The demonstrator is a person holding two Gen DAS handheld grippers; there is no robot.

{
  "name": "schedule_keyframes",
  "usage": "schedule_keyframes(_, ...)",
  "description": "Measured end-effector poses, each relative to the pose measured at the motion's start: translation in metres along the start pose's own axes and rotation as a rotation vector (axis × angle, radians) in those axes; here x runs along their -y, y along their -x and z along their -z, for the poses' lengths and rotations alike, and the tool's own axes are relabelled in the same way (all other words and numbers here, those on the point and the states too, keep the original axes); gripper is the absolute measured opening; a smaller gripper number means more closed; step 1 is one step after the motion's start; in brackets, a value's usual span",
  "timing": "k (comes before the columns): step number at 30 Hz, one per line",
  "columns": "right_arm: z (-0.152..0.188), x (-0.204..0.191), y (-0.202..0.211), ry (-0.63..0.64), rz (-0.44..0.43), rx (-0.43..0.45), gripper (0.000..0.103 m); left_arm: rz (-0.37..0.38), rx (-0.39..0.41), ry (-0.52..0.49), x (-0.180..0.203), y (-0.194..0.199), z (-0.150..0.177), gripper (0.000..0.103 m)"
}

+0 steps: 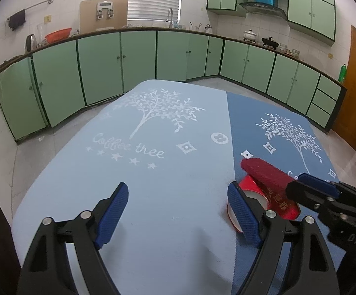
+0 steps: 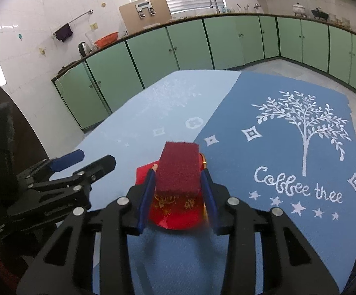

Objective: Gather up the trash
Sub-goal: 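Grasp the dark red scouring pad with the right tool and lift it, then grasp the red cup with the left tool while the right tool holds the pad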

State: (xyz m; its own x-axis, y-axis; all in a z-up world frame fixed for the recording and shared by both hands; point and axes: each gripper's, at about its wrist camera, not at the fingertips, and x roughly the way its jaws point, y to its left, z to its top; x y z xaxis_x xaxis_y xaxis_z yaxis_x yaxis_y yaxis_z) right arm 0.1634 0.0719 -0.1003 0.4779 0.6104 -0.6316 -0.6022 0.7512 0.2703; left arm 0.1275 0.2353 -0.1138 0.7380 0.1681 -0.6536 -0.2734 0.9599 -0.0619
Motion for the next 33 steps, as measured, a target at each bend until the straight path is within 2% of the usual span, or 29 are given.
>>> schedule_keyframes(8, -0.002, 0.016, 0.026, -0.027, 0.031, 0.056, 0.036, 0.021, 0.001, -0.01, 0.01, 0.001, 0.001, 0.081)
schedule_keyframes(12, 0.0, 0.029, 0.039, -0.039, 0.075, 0.075, 0.036, 0.049, -0.002, -0.01, 0.019, 0.002, 0.001, 0.081)
schedule_keyframes(18, 0.014, 0.055, 0.048, -0.072, 0.14, 0.055, 0.036, 0.085, -0.006, -0.041, 0.041, -0.001, 0.0, 0.081)
schedule_keyframes(24, 0.027, 0.069, 0.052, -0.09, 0.159, 0.039, 0.036, 0.085, -0.045, -0.067, 0.06, -0.014, 0.002, 0.081)
schedule_keyframes(30, 0.035, 0.073, 0.054, -0.101, 0.159, 0.025, 0.036, 0.104, -0.095, -0.04, 0.063, -0.028, 0.006, 0.08)
schedule_keyframes(33, 0.038, 0.074, 0.053, -0.103, 0.156, 0.019, 0.036, 0.119, -0.122, -0.027, 0.065, -0.032, 0.01, 0.061)
